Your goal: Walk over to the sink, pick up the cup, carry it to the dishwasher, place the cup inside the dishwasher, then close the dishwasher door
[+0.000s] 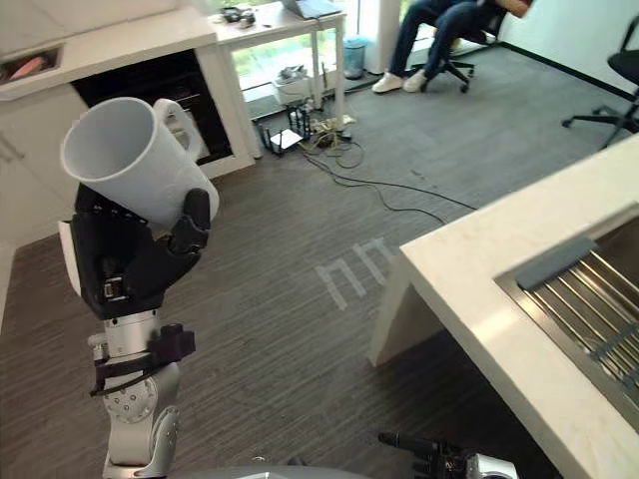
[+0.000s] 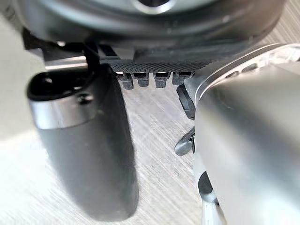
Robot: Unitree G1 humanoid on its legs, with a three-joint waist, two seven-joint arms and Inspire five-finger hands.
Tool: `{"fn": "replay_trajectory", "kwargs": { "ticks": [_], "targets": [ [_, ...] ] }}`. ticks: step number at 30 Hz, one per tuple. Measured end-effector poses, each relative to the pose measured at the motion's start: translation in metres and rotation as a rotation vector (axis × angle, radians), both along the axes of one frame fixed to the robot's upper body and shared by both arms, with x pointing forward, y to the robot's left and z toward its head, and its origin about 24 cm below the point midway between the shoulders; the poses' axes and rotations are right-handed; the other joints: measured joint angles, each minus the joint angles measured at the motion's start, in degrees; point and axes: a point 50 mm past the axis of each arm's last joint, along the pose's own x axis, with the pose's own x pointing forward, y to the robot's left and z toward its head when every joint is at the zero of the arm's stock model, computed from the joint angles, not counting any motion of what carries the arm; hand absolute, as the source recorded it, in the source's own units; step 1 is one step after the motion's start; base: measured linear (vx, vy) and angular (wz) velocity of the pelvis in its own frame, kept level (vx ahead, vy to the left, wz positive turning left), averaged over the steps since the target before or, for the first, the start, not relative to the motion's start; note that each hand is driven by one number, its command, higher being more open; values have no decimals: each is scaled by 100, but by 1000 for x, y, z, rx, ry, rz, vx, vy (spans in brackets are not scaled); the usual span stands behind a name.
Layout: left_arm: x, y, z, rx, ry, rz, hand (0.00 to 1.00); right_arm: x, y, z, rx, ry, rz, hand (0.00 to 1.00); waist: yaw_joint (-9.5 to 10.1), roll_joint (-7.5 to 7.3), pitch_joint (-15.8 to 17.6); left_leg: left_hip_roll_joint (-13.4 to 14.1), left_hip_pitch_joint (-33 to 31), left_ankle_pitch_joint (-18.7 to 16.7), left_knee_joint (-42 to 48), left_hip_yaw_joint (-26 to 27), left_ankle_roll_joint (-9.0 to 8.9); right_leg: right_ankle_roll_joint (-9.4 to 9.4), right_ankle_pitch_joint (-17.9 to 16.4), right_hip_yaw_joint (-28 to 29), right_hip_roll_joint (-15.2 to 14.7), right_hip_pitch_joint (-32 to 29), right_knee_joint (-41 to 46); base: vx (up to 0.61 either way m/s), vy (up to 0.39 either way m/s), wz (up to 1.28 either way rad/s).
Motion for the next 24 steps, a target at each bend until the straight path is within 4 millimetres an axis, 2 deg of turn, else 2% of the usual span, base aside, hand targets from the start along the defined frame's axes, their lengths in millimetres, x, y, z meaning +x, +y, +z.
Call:
{"fn": "replay_trajectory", "kwargs": {
  "ticks": [1,3,4,5,6,7,8,9,10,12,13,14,15,16,17,19,20,24],
  "targets": [
    [1,-1,-5,-8,33,0,0,-1,2,-1,-10,11,21,100,59,48,5,-54,43,-2,-82,-52,-2,-37,105,66,-84,97,139,12,110,106],
    [2,-8,-7,-10,47,-36,0,-5,0,0,-26,-5,10,100,80,7,31,-251,54,-20,-71,-493,90,-166,182,822,-347,134,648,18,108,130],
    [2,-14,-9,-9,52,-68,0,-7,0,0,-26,-34,-18,100,51,6,9,-320,47,17,-87,-867,165,-399,325,1568,-399,-22,933,96,49,199],
    [3,-26,-11,-6,53,-129,0,-7,4,-1,-12,-80,-93,100,-13,111,-98,-299,-84,95,-85,-1500,291,-286,-127,3144,-70,-496,1164,116,-8,215],
    [4,-28,-12,-1,54,-146,0,-6,6,-2,0,-101,-122,100,-55,104,-97,-289,-130,125,-71,-1806,313,-167,-387,3682,262,-560,1037,151,-78,260],
    [8,-36,-19,2,74,-184,0,-4,14,-3,24,-137,-178,100,-98,130,-81,-305,-155,212,-75,-2403,348,-168,-733,4587,867,-668,827,108,-103,205],
    [10,-39,-24,3,95,-200,0,-3,18,-4,33,-144,-192,100,-113,131,-81,-327,-144,242,-72,-2669,348,-176,-845,4944,1119,-696,729,134,-112,250],
    [12,-45,-34,7,139,-229,0,-1,24,-5,47,-150,-223,100,-119,117,-85,-396,-95,272,-64,-3162,347,-77,-964,5481,1498,-762,561,175,-89,222],
    [12,-48,-42,12,175,-244,0,1,27,-6,52,-155,-242,100,-90,112,-85,-457,-23,271,-69,-3533,336,26,-1006,5834,1674,-873,402,173,-71,195],
    [11,-48,-45,10,191,-235,0,8,30,-5,46,-162,-220,100,-19,51,-50,-398,59,77,-62,-3520,321,86,-989,6125,1709,-1154,198,132,-42,100],
    [11,-47,-44,11,188,-225,0,12,33,-4,50,-171,-206,100,-26,20,-50,-289,93,-65,51,-3291,252,154,-947,6251,1702,-1317,118,185,-104,57],
    [11,-49,-43,35,185,-219,0,18,37,-3,57,-180,-175,100,-8,-33,-54,-180,69,-253,356,-3345,157,196,-828,6410,1763,-1498,-82,252,-156,38],
    [11,-50,-43,51,183,-224,0,18,40,-4,63,-180,-163,100,-21,-86,-81,-158,15,-302,534,-3411,54,160,-661,6468,1782,-1504,-271,299,-198,60],
    [13,-52,-40,98,172,-242,0,16,50,-6,83,-170,-147,100,-64,-363,-154,-250,-96,-450,788,-3512,-100,19,190,6524,1629,-1469,-620,323,-248,100],
    [16,-57,-38,129,169,-272,0,16,54,-7,89,-162,-145,100,-135,-431,-133,-182,-103,-559,908,-3429,-159,282,168,6335,1605,-1296,-670,272,-223,102],
    [14,-62,-34,136,160,-294,0,14,54,-8,80,-138,-135,100,-68,-412,-144,-25,-50,-561,888,-3200,-226,232,154,6210,1725,-1135,-809,196,-151,46],
    [13,-62,-29,133,137,-293,0,11,56,-9,76,-122,-122,100,33,-398,-153,69,61,-565,785,-3070,-277,160,112,6195,1821,-1043,-871,184,-126,8],
    [12,-50,-20,117,101,-233,0,8,59,-11,78,-97,-92,100,63,-388,-162,172,310,-582,638,-3000,-385,118,88,6208,1953,-729,-1140,128,-78,-6]
  ]
}}
